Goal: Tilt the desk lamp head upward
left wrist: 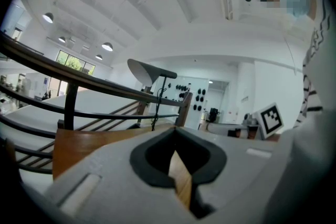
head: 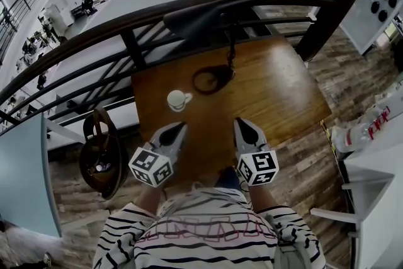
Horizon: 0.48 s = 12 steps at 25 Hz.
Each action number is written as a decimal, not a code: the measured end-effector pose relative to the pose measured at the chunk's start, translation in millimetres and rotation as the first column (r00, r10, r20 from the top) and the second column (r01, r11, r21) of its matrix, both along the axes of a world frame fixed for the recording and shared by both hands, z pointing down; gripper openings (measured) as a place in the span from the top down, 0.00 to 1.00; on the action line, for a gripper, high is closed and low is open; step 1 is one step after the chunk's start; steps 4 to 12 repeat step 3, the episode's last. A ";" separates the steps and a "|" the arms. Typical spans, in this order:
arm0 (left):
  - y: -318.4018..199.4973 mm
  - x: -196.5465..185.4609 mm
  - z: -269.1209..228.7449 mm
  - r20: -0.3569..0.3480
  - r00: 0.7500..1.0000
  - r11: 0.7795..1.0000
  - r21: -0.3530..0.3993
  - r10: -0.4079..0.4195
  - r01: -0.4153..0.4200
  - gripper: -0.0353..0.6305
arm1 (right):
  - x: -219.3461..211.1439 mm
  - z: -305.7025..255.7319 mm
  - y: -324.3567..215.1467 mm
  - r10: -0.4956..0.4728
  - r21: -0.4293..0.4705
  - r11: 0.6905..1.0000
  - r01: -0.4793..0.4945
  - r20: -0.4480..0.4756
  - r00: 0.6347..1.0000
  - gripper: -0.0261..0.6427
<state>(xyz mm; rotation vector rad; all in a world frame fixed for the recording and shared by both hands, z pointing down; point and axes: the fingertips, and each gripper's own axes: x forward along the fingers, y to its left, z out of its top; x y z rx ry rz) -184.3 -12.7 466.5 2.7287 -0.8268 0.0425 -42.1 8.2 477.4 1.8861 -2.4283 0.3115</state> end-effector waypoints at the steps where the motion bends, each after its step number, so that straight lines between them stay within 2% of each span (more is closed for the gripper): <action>1: -0.2 1.1 -0.5 -0.001 1.000 1.000 0.000 0.000 0.000 0.94 | 1.1 -0.2 -0.1 0.000 0.000 1.000 0.000 0.000 1.000 0.96; 12: -0.5 3.2 -1.5 -0.002 1.000 1.000 0.001 0.001 -0.001 0.94 | 3.3 -0.6 -0.1 0.001 0.001 1.000 -0.001 -0.001 1.000 0.96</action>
